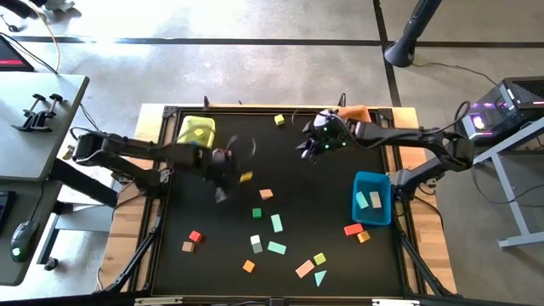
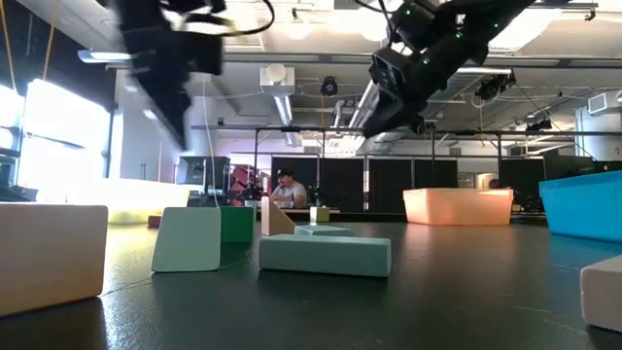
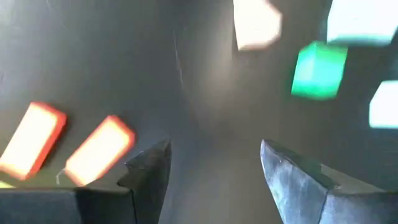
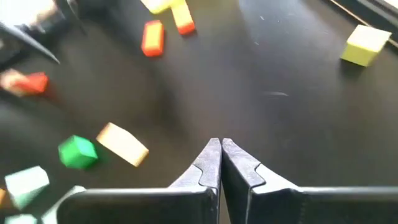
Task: Sort blocks by size
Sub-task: Put the pink triangle block into the orange bin
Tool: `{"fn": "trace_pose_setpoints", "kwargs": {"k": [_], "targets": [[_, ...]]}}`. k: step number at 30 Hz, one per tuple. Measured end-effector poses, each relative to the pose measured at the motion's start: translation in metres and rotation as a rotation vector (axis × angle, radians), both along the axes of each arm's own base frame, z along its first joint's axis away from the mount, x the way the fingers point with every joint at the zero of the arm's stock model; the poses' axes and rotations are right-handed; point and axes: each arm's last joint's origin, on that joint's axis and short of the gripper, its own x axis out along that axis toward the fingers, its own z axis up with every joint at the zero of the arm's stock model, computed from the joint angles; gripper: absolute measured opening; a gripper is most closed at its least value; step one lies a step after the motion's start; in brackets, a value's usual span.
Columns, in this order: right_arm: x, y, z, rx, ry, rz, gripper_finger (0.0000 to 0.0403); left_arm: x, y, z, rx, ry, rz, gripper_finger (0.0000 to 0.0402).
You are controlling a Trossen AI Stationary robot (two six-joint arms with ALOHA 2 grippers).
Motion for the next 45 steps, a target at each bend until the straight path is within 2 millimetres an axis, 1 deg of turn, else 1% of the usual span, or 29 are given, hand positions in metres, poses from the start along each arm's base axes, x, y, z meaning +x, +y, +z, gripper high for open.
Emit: {"fn": "trace_pose_setpoints", "kwargs": {"k": [1, 3, 6, 9, 11, 14, 16, 18, 21, 25, 28, 30, 33, 37, 40, 43, 45], "targets": [[0.002, 0.003, 0.001, 0.01, -0.018, -0.004, 0.0, -0.002, -0.008, -0.005, 0.025, 0.019, -0.023, 0.0232], [0.006, 0.01, 0.003, 0.018, -0.051, 0.002, 0.0, -0.003, -0.019, -0.013, 0.049, 0.003, -0.04, 0.0232], [0.012, 0.018, 0.006, 0.005, -0.094, 0.01, 0.0, 0.005, -0.027, -0.021, 0.027, -0.147, -0.025, 0.0232], [0.014, 0.024, 0.007, -0.006, -0.103, 0.021, 0.0, 0.014, -0.026, -0.023, 0.007, -0.302, 0.006, 0.0232], [0.014, 0.025, 0.007, -0.004, -0.107, 0.002, 0.0, 0.021, -0.024, -0.023, 0.033, -0.391, 0.008, 0.0233], [0.017, 0.023, 0.013, 0.013, -0.171, -0.058, 0.0, 0.028, -0.017, -0.025, 0.109, -0.431, 0.02, 0.024], [0.016, 0.021, 0.022, -0.005, -0.239, -0.065, 0.0, 0.034, -0.012, -0.029, 0.122, -0.441, 0.04, 0.0249], [0.012, 0.018, 0.034, -0.023, -0.298, -0.074, 0.0, 0.042, -0.008, -0.035, 0.111, -0.471, 0.052, 0.026], [0.001, 0.014, 0.048, -0.046, -0.34, -0.089, 0.0, 0.053, -0.002, -0.05, 0.08, -0.459, 0.051, 0.0274], [-0.013, 0.01, 0.06, -0.079, -0.356, -0.121, 0.0, 0.068, 0.003, -0.069, 0.034, -0.446, 0.041, 0.0284], [-0.018, 0.009, 0.063, -0.087, -0.357, -0.142, 0.0, 0.08, 0.004, -0.078, 0.012, -0.443, 0.026, 0.0284], [-0.019, 0.009, 0.064, -0.088, -0.354, -0.143, 0.0, 0.088, 0.002, -0.083, -0.008, -0.444, -0.016, 0.0284], [-0.019, 0.012, 0.062, -0.084, -0.331, -0.132, 0.0, 0.094, 0.0, -0.089, -0.015, -0.396, -0.04, 0.0284], [-0.022, 0.013, 0.056, -0.072, -0.265, -0.125, 0.0, 0.097, -0.001, -0.089, -0.026, -0.319, -0.019, 0.0283], [-0.024, 0.013, 0.052, -0.078, -0.214, -0.141, 0.0, 0.095, -0.002, -0.088, -0.022, -0.267, -0.022, 0.0276], [-0.024, 0.013, 0.052, -0.089, -0.208, -0.157, 0.0, 0.091, -0.003, -0.091, -0.037, -0.226, -0.017, 0.0261], [-0.024, 0.012, 0.052, -0.102, -0.209, -0.165, 0.0, 0.091, -0.002, -0.091, -0.056, -0.215, -0.012, 0.0243]]}}
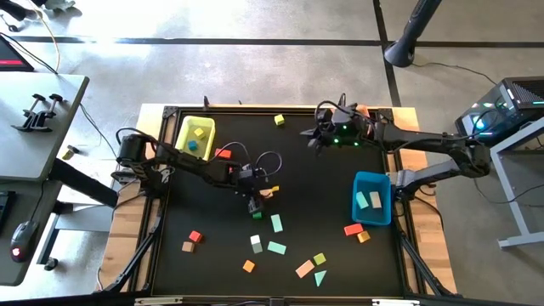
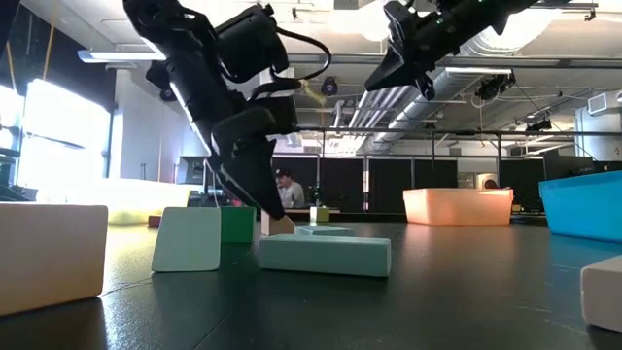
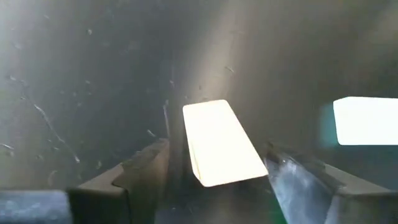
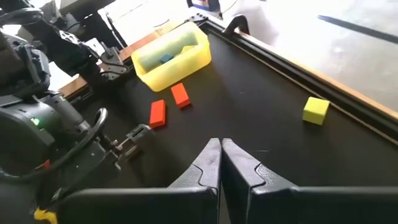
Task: Sort blocks by size
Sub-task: Put the pink triangle block into the orange bin
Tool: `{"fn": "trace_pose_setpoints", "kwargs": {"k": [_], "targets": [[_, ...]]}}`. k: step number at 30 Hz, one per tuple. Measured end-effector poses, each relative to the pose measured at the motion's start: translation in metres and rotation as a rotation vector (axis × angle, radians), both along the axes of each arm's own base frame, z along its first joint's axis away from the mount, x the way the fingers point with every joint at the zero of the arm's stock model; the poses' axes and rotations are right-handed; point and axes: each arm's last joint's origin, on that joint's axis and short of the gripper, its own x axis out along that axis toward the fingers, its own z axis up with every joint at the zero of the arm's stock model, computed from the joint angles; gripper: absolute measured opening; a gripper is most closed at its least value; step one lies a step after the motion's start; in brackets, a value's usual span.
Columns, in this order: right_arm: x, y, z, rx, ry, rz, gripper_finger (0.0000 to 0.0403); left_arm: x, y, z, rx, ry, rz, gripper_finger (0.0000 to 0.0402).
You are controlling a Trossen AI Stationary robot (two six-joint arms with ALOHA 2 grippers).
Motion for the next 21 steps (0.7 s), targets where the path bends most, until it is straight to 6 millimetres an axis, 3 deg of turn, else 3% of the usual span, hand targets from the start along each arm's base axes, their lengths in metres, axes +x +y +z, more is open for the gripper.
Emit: {"fn": "trace_pose_setpoints", "kwargs": {"k": [10, 14, 17, 21], "targets": [[0.0, -0.001, -0.001, -0.013, 0.017, -0.012, 0.0, 0.0, 0.002, 0.0, -0.001, 0.003, 0.009, 0.011], [0.001, -0.001, -0.014, -0.027, 0.126, 0.035, 0.0005, -0.002, 0.006, 0.006, -0.015, -0.008, 0.022, 0.0096], [0.005, 0.0, -0.028, -0.002, 0.207, 0.103, 0.0033, -0.001, 0.013, 0.029, -0.032, -0.082, 0.066, 0.0096], [0.019, -0.001, -0.046, 0.014, 0.236, 0.256, 0.0104, 0.002, 0.021, 0.073, 0.049, -0.23, 0.023, 0.0096]]}}
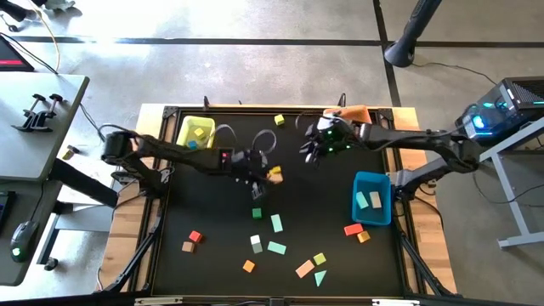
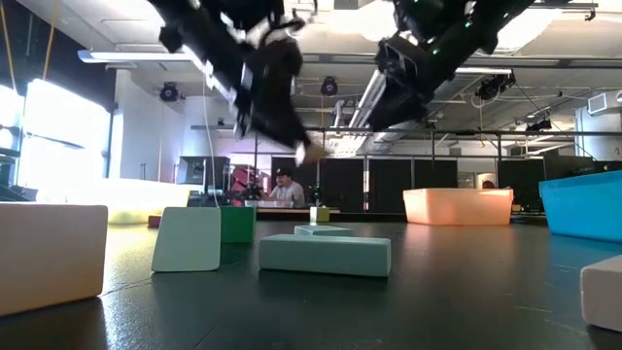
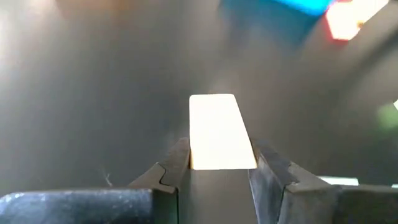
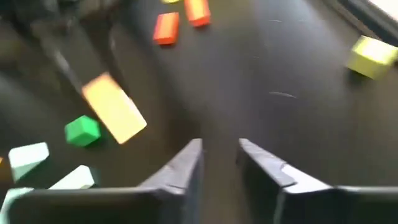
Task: Sort blocks by size
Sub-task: Put the pink triangle block into the orange bin
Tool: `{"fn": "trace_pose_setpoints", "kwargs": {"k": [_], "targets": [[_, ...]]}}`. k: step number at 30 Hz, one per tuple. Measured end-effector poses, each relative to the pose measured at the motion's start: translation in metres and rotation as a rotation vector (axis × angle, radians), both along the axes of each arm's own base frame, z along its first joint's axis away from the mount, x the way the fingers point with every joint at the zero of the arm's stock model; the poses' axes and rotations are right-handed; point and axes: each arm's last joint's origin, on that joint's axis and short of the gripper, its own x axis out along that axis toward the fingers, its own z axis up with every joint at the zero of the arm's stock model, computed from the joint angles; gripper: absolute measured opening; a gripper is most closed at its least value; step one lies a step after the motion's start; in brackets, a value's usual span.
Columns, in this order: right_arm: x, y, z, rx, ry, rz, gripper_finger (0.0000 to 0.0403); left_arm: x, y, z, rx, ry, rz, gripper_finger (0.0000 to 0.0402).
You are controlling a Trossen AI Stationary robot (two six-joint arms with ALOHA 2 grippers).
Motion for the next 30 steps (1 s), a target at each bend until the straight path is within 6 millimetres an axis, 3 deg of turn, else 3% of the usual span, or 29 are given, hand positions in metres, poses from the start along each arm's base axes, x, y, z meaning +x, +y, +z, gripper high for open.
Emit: {"fn": "trace_pose_setpoints", "kwargs": {"k": [6, 10, 19, 26, 30], "targets": [[0.021, -0.002, -0.007, -0.107, -0.12, 0.218, 0.0218, -0.003, 0.008, 0.036, 0.103, -0.061, -0.04, 0.0096], [0.029, 0.004, -0.003, -0.155, -0.211, 0.327, 0.0254, -0.002, 0.018, 0.047, 0.111, -0.092, -0.006, 0.0099], [0.04, 0.017, -0.006, -0.261, -0.216, 0.316, 0.0259, -0.002, 0.037, 0.05, 0.141, -0.098, 0.009, 0.0101], [0.046, 0.019, -0.008, -0.278, -0.248, 0.308, 0.0259, -0.002, 0.036, 0.051, 0.136, -0.106, -0.02, 0.0102], [0.046, 0.021, -0.007, -0.276, -0.254, 0.321, 0.0239, -0.002, 0.036, 0.051, 0.133, -0.106, -0.023, 0.0103]]}}
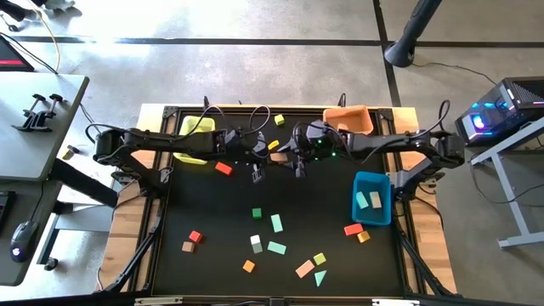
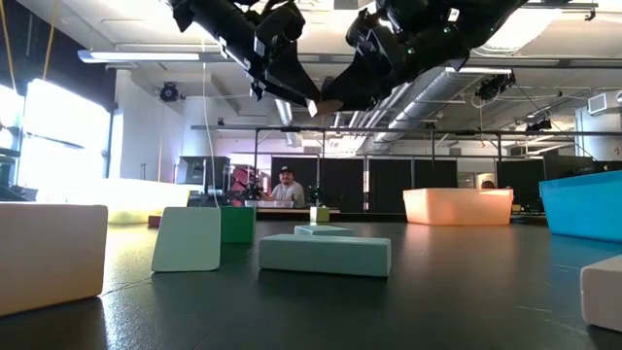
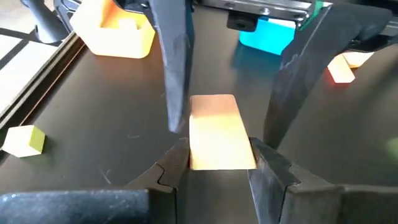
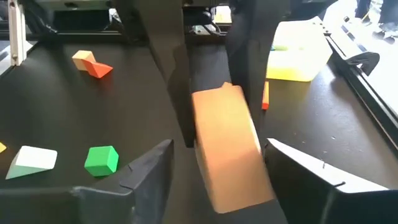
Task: Sort blocks by size
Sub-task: Put the pink triangle block into the orange bin
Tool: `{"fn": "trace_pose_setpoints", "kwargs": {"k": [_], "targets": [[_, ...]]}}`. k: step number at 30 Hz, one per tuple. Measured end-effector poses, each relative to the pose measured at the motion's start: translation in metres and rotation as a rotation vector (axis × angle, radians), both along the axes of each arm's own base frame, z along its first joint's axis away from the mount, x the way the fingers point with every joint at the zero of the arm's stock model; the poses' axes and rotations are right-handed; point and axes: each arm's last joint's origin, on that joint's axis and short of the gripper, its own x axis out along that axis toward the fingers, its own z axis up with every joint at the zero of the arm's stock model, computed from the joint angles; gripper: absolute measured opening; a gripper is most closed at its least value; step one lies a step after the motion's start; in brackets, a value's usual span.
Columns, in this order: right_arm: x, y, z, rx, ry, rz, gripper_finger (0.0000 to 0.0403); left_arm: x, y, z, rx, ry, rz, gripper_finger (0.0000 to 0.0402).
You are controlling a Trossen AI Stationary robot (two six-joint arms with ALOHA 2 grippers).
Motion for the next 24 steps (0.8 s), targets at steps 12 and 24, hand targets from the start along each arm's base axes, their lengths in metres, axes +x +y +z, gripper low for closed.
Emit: {"fn": "trace_pose_setpoints", "kwargs": {"k": [12, 24], "targets": [[-0.007, -0.003, -0.004, 0.128, 0.089, -0.135, 0.0125, -0.001, 0.002, -0.002, -0.014, 0.013, -0.004, 0.0154], [-0.122, -0.116, -0.005, 0.21, 0.482, -0.815, 0.0125, -0.013, 0.004, -0.019, -0.214, 0.125, 0.17, 0.021]]}}
